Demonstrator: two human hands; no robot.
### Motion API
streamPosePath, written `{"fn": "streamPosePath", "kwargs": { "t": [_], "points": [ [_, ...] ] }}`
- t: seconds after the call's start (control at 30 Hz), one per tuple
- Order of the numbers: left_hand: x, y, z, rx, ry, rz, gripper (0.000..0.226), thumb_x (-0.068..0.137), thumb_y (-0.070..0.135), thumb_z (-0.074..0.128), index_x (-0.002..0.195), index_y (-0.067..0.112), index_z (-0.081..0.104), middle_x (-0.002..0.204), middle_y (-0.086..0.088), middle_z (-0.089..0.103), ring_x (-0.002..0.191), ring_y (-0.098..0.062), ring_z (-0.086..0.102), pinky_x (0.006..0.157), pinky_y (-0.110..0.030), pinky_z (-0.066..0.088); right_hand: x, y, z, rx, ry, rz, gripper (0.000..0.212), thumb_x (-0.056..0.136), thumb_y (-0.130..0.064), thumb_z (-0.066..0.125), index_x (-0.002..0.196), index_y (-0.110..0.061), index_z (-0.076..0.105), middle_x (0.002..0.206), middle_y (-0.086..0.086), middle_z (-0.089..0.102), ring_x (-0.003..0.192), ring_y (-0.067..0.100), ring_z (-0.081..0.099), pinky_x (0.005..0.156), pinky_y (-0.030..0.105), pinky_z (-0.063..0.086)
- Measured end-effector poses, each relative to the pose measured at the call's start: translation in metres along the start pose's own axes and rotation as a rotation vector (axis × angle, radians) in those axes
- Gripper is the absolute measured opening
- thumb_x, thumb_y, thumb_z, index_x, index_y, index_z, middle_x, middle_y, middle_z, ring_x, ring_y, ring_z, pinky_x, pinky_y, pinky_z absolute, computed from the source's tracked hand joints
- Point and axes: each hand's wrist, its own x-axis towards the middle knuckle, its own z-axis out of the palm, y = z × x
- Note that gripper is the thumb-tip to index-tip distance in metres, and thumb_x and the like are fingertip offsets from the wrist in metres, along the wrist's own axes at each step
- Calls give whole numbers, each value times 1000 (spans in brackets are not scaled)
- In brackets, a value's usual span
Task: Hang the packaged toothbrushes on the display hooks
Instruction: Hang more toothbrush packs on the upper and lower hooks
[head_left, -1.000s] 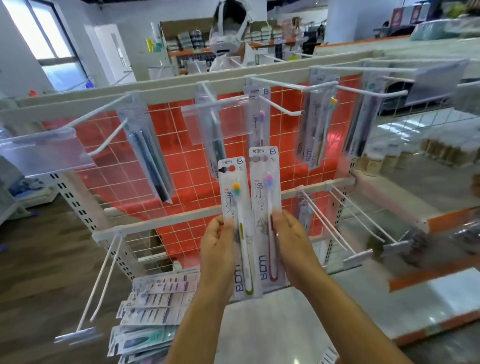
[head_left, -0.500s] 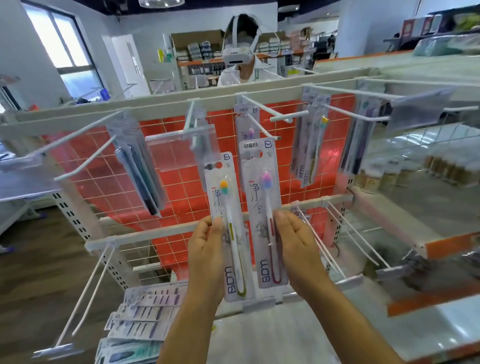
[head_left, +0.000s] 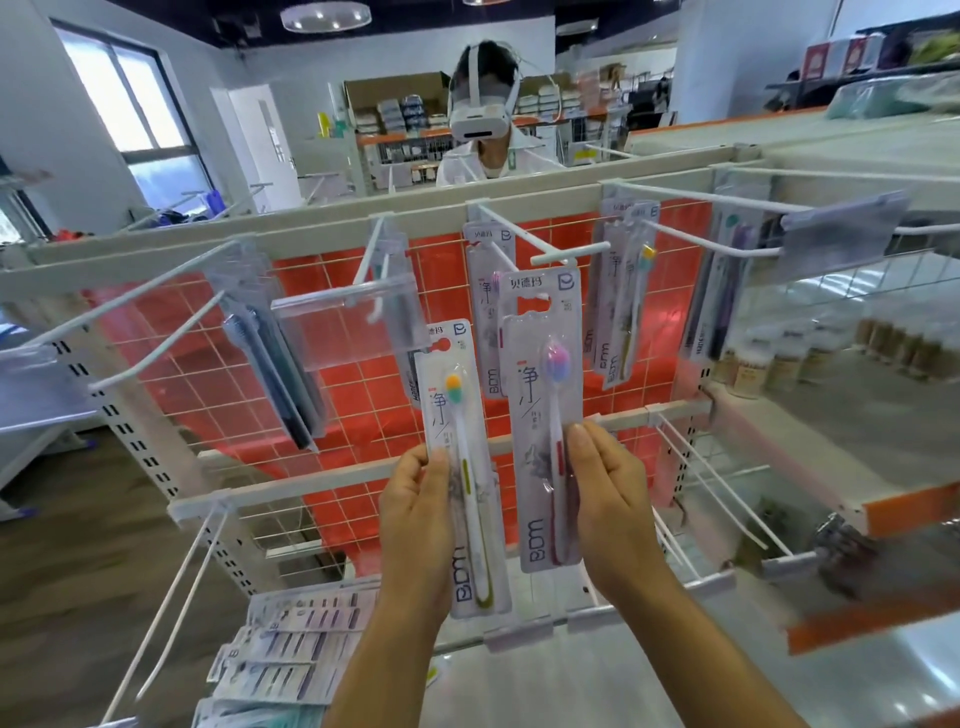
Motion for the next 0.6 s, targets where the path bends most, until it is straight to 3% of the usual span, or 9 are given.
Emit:
{"fn": "streamPosePath", "kwargs": {
  "t": [0.17, 0.33, 0.47, 0.6],
  "points": [
    [4, -1, 0, 36, -4, 14, 22, 102, 25, 45, 94, 17, 65, 81, -7, 69, 73, -21, 63, 67, -33, 56, 9, 1, -1, 8, 6, 4, 40, 88, -40, 40, 80, -5, 56, 78, 23, 57, 72, 46, 56, 70, 58, 52],
    [8, 1, 1, 52, -8, -4, 21, 101, 27, 46, 96, 18, 65, 82, -8, 70, 74, -25, 64, 71, -41, 60, 16, 8, -3, -3, 14, -16, 38, 92, -42, 40, 76, -12, 55, 71, 15, 56, 65, 33, 55, 68, 54, 51],
    [12, 2, 3, 60, 1, -13, 20, 100, 28, 46, 97, 19, 64, 86, -11, 70, 77, -28, 66, 74, -45, 60, 19, 14, -4, -21, 2, -45, 41, 92, -41, 39, 82, -4, 56, 77, 20, 59, 72, 45, 57, 66, 56, 52],
    [15, 4, 7, 46, 16, -24, 21, 100, 28, 47, 96, 19, 65, 82, -6, 71, 75, -24, 66, 74, -44, 60, 22, 19, -7, -25, -4, -59, 36, 91, -39, 39, 77, -10, 56, 72, 12, 60, 64, 29, 59, 58, 38, 54]
  ]
}}
